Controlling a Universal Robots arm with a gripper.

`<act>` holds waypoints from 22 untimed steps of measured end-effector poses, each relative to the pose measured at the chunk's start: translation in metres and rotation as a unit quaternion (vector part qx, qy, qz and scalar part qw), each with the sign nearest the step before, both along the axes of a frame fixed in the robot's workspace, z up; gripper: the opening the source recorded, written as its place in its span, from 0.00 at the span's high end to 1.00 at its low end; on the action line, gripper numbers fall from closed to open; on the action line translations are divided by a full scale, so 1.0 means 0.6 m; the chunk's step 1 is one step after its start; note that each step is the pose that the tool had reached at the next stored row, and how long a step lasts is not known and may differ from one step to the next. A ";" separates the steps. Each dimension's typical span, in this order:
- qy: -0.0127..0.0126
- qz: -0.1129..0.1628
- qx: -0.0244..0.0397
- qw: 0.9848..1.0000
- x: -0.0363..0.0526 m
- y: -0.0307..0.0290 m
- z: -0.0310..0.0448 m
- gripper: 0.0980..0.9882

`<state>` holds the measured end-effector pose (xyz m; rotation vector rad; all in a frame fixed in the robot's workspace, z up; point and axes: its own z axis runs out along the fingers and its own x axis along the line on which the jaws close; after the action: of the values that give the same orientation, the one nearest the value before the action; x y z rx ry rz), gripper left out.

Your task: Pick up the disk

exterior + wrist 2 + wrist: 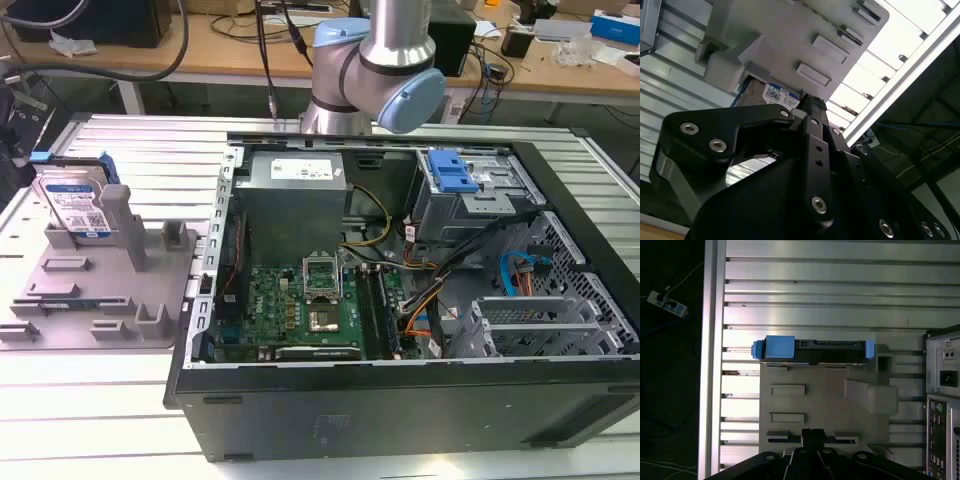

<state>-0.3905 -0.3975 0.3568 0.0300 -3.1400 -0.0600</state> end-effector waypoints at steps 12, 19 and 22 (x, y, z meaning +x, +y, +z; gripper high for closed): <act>0.000 0.000 0.000 1.000 0.000 0.0000 0.000 0.99; 0.000 0.069 -0.001 0.998 0.000 0.0002 0.000 0.99; 0.000 0.106 -0.001 0.994 0.000 0.0001 -0.001 0.99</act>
<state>-0.3905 -0.3975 0.3562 0.3607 -3.1155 -0.0570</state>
